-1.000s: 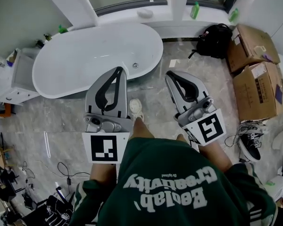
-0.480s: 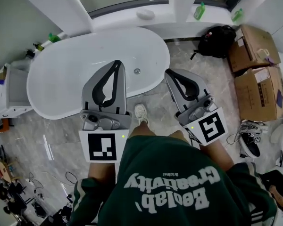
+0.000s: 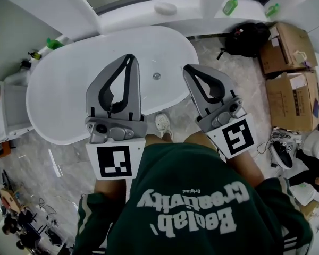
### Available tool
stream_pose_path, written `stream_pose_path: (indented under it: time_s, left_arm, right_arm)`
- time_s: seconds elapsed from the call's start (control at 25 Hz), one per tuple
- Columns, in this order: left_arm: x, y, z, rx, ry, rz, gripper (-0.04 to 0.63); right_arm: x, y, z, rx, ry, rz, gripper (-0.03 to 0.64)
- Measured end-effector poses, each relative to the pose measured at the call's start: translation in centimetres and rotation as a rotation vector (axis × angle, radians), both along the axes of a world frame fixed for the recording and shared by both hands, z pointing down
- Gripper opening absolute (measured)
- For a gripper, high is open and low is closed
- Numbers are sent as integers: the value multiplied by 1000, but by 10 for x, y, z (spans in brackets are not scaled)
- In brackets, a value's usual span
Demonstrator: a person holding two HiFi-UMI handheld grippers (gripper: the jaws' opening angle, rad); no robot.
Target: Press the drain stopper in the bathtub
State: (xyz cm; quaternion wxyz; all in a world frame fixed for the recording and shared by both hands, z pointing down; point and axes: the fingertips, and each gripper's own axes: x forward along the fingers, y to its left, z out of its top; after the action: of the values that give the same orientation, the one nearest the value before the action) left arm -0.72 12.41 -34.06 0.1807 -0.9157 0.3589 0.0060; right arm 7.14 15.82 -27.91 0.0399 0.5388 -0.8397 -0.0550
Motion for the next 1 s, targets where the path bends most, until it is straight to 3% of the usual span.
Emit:
stream_pose_path:
  time_s: [0.24, 0.4, 1.0]
  left_arm:
    - [0, -25, 20, -67, 23, 68, 3]
    - [3, -32, 26, -78, 3, 66, 3]
    - [20, -38, 20, -96, 40, 16, 3]
  right_arm:
    - [-6, -23, 13, -27, -2, 30, 14]
    - [-7, -27, 17, -42, -3, 36, 14]
    - [13, -36, 13, -43, -9, 13, 14]
